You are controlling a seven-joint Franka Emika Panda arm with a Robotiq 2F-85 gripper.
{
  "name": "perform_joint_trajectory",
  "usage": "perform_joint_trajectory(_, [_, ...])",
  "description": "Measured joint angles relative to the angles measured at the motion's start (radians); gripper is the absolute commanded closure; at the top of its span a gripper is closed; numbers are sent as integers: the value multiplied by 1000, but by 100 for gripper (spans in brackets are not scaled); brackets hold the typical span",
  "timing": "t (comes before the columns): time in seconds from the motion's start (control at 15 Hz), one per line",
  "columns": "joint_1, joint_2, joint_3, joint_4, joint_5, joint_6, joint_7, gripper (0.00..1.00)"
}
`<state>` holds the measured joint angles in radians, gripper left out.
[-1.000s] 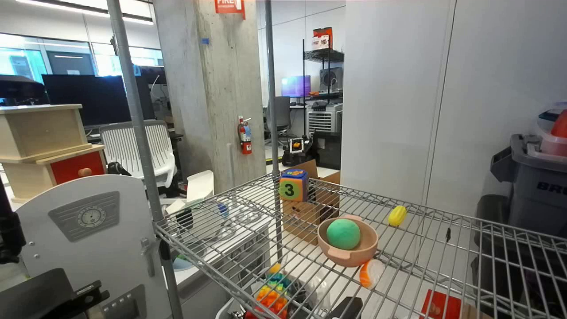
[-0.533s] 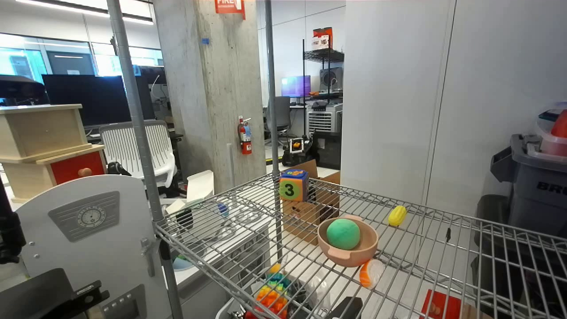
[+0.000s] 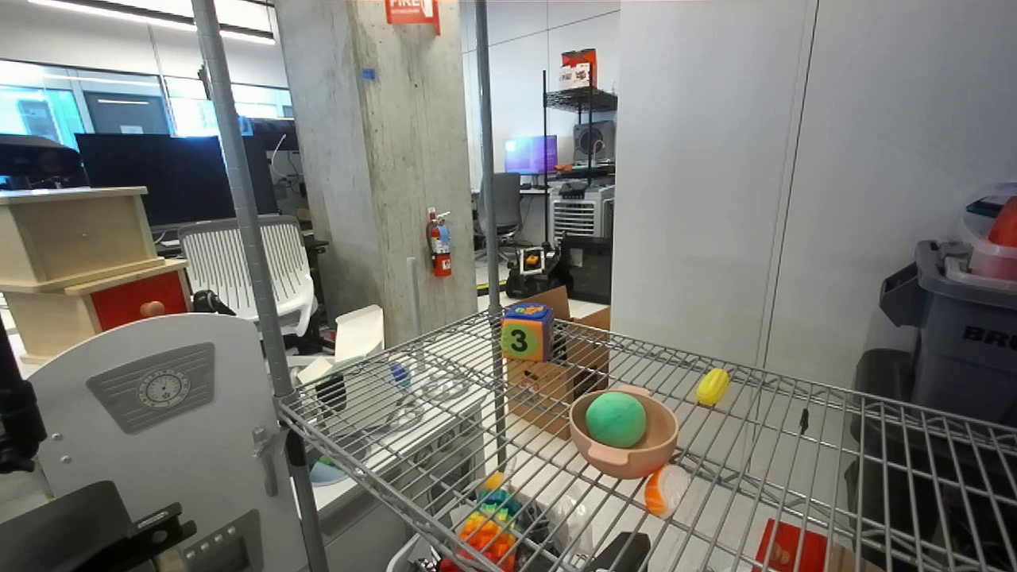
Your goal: Move the white and orange object to the left side of the shelf
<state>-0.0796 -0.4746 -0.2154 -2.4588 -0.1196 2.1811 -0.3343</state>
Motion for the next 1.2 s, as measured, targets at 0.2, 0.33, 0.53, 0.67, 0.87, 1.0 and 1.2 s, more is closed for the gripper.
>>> perform_joint_trajectory(0.2, [0,23,7,12,5,1,18,0])
perform_joint_trajectory(0.33, [3,69,15,46,9,1,42,0])
perform_joint_trajectory(0.53, [11,189,33,141,32,2,89,0])
perform_joint_trajectory(0.67, [14,303,49,236,61,2,123,0])
perform_joint_trajectory(0.87, [16,499,70,405,106,2,189,0])
perform_joint_trajectory(1.0, [17,629,85,523,125,2,257,0])
perform_joint_trajectory(1.2, [18,804,108,688,151,2,367,0])
